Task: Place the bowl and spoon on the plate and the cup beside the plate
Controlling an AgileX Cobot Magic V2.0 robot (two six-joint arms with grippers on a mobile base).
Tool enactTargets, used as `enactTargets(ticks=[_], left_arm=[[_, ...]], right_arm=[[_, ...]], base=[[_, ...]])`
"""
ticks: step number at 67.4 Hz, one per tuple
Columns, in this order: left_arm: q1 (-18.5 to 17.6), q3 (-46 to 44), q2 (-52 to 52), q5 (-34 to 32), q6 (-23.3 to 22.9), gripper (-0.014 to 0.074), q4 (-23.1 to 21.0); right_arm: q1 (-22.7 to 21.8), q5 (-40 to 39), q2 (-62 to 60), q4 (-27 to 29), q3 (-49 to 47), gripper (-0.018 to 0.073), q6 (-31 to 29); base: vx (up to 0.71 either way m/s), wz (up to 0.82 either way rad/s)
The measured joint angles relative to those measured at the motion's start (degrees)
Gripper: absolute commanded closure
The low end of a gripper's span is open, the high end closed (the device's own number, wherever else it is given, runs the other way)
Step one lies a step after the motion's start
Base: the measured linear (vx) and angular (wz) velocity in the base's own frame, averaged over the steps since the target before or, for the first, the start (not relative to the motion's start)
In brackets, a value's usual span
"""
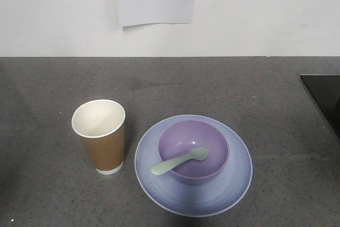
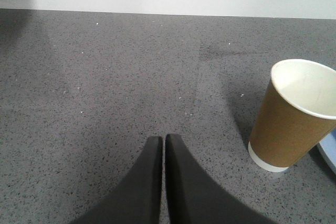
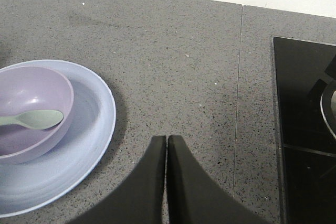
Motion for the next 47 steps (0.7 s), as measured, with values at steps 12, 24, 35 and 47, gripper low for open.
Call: enactTargets(ticks=[12,24,35,47], left_arm=[[0.0,0.0,0.0,0.0,0.0,0.0604,0.0],[0.0,0.0,0.0,0.0,0.0,0.0604,0.0],[0.0,0.0,0.0,0.0,0.0,0.0604,0.0],[0.0,0.0,0.0,0.0,0.0,0.0604,0.1]], right_arm=[[0.0,0.0,0.0,0.0,0.0,0.057,0.0],[0.0,0.0,0.0,0.0,0.0,0.057,0.0],[0.0,0.0,0.0,0.0,0.0,0.057,0.0],[0.0,0.0,0.0,0.0,0.0,0.057,0.0]], base=[[0.0,0.0],[0.0,0.0],[0.0,0.0],[0.0,0.0]])
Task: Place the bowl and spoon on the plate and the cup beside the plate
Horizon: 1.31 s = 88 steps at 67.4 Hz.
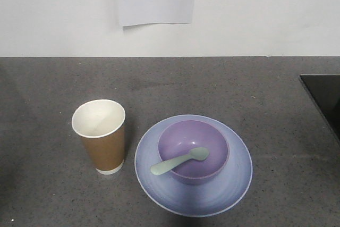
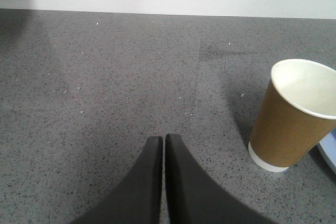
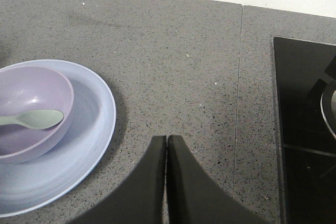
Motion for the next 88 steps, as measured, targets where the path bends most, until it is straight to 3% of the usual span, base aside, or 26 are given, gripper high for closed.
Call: enactTargets(ticks=[11,21,27,41,47,75,88], left_arm=[[0.1,1.9,-1.0,-2.5,0.3,0.0604,0.2],[2.9,8.1,-4.8,-11.2,3.6,0.0603,-1.6],[5.9,12.5,-7.7,-17.0,7.8,0.0603,-5.3],[12.6,21.9,-14.8,-27.8,23.4,0.0603,-17.7],[14.5,25.5,-18.0,-30.9,27.3,0.0603,-20.9],[19.0,37.7,-24.7,-36.8,29.0,0.0603,-21.6],[19.1,38.3,-24.7,-38.9,24.5,0.0603,-17.3]], right_arm=[[0.0,0.0,0.0,0.0,0.0,0.057,0.0],[0.0,0.0,0.0,0.0,0.0,0.057,0.0],[0.0,0.0,0.0,0.0,0.0,0.057,0.0],[0.0,0.0,0.0,0.0,0.0,0.057,0.0],[0.0,0.0,0.0,0.0,0.0,0.057,0.0],[0.0,0.0,0.0,-0.1,0.0,0.057,0.0],[0.0,0.0,0.0,-0.1,0.0,0.057,0.0]], base=[[0.0,0.0],[0.0,0.0],[0.0,0.0],[0.0,0.0],[0.0,0.0],[0.0,0.0],[0.0,0.0]])
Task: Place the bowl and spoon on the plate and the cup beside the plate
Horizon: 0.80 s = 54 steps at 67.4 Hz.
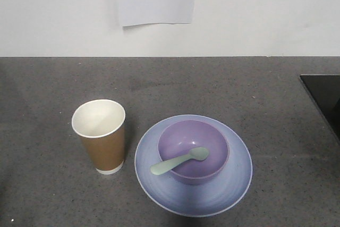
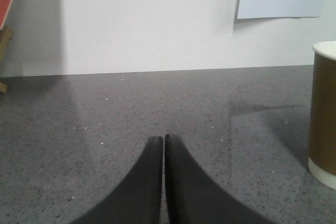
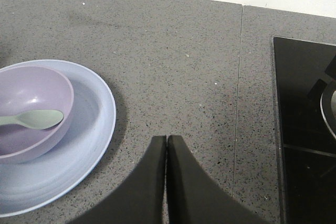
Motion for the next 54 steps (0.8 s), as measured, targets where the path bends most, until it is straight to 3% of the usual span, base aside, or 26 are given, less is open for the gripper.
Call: enactTargets(ticks=[54], left_arm=[[0.0,0.0,0.0,-0.3,-1.2,0.0603,1.2]], right_arm=[[0.0,0.0,0.0,0.0,0.0,0.057,0.0]], base=[[0.0,0.0]])
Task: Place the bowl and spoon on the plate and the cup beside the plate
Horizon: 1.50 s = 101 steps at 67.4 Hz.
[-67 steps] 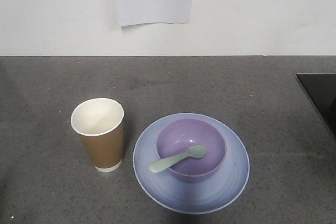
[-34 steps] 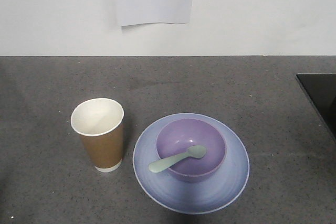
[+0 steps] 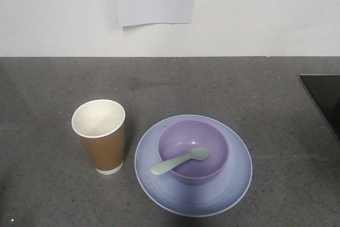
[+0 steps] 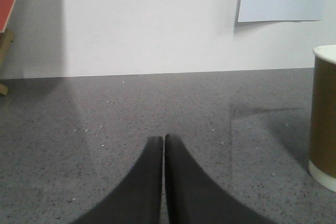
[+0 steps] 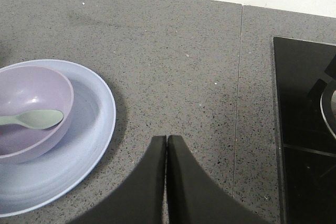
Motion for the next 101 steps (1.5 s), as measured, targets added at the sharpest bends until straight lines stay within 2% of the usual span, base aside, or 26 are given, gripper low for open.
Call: enactTargets(ticks=[26,33,49,60,75,90,97,98,101], left_arm=[[0.0,0.0,0.0,0.0,0.0,0.0603,0.0],[0.0,0.0,0.0,0.0,0.0,0.0603,0.0],[0.0,0.0,0.0,0.0,0.0,0.0603,0.0],[0.0,0.0,0.0,0.0,0.0,0.0603,0.0],[0.0,0.0,0.0,0.0,0.0,0.0603,0.0],[0.0,0.0,0.0,0.0,0.0,0.0603,0.0],[0.0,0.0,0.0,0.0,0.0,0.0603,0.0],[0.0,0.0,0.0,0.0,0.0,0.0603,0.0],[0.0,0.0,0.0,0.0,0.0,0.0603,0.0]], right_arm=[[0.0,-1.6,-0.9,-1.1,2.0,0.057,0.0],[0.0,-6.3,-4.0,-1.8,6.9,0.057,0.1],[0.0,-24.1,-14.2,-1.8,22.4,0.057,0.4],[-0.4,-31.9,-21.6,-1.8,30.2,0.057,0.6],[-3.9,-35.2,-31.7,-2.4,37.2,0.057,2.8],[-4.3,-36.5,-35.2,-3.1,41.6,0.057,4.9],[-4.3,-38.0,-35.2,-4.5,43.4,0.057,7.3],[-4.3,-41.3,-35.2,-7.4,43.9,0.057,11.1],[-4.3,-42.1,-35.2,-8.1,43.9,0.057,12.1]], base=[[0.0,0.0],[0.0,0.0],[0.0,0.0],[0.0,0.0],[0.0,0.0],[0.0,0.0],[0.0,0.0],[0.0,0.0],[0.0,0.0]])
